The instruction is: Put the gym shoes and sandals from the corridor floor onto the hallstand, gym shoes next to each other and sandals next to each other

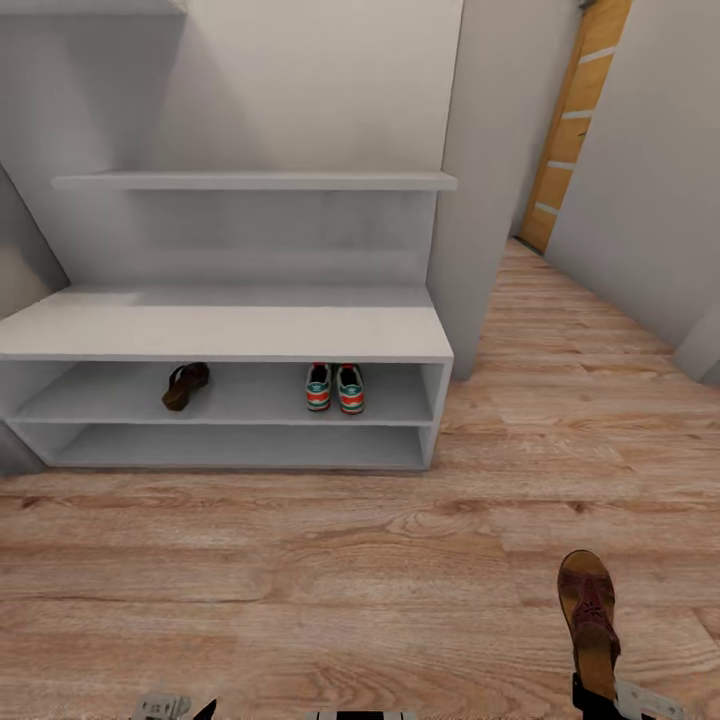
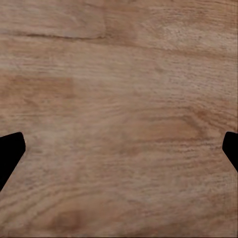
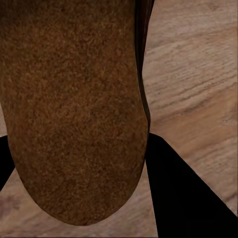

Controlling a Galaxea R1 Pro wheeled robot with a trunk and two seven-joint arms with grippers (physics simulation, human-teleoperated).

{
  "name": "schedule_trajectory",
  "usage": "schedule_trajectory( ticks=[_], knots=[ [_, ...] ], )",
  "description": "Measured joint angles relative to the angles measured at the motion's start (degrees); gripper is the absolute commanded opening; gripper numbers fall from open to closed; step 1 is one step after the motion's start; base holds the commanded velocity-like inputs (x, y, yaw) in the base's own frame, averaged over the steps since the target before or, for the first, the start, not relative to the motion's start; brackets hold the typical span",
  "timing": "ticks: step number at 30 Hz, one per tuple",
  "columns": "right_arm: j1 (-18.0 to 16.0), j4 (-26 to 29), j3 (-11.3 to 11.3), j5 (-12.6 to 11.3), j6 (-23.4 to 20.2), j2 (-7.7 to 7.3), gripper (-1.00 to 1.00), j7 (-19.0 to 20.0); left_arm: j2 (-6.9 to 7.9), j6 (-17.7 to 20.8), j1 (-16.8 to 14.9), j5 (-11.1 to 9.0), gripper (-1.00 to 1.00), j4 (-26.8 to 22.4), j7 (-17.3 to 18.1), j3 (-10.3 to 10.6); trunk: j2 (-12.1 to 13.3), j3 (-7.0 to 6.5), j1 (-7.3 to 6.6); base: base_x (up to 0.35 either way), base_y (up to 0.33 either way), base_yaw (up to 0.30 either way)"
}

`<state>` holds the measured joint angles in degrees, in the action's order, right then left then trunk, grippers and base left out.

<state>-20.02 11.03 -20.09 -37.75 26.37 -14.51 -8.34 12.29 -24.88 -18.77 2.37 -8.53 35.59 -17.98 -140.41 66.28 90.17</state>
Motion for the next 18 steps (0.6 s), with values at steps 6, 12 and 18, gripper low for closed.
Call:
schedule_trajectory(
  ticks=[6, 12, 18],
  knots=[
    [0.0, -0.1, 0.0, 0.0, 0.0, 0.04, -1.00, 0.0, 0.00, 0.0, 0.0, -0.5, 1.00, 0.0, -2.4, 0.0, 0.0, 0.00, -0.01, -0.162, 0.273, 0.000],
    [0.0, -0.1, 0.0, 0.0, 0.0, 0.05, -1.00, 0.0, 0.02, -0.1, 0.0, -0.6, 1.00, 0.0, -2.9, 0.0, 0.0, 0.00, -0.02, -0.068, 0.295, 0.000],
    [0.0, -0.1, 0.0, 0.0, 0.0, 0.05, -1.00, 0.0, 0.02, -0.1, 0.0, -0.6, 1.00, 0.0, -2.9, 0.0, 0.0, 0.00, -0.02, -0.013, 0.305, 0.000]
  ],
)
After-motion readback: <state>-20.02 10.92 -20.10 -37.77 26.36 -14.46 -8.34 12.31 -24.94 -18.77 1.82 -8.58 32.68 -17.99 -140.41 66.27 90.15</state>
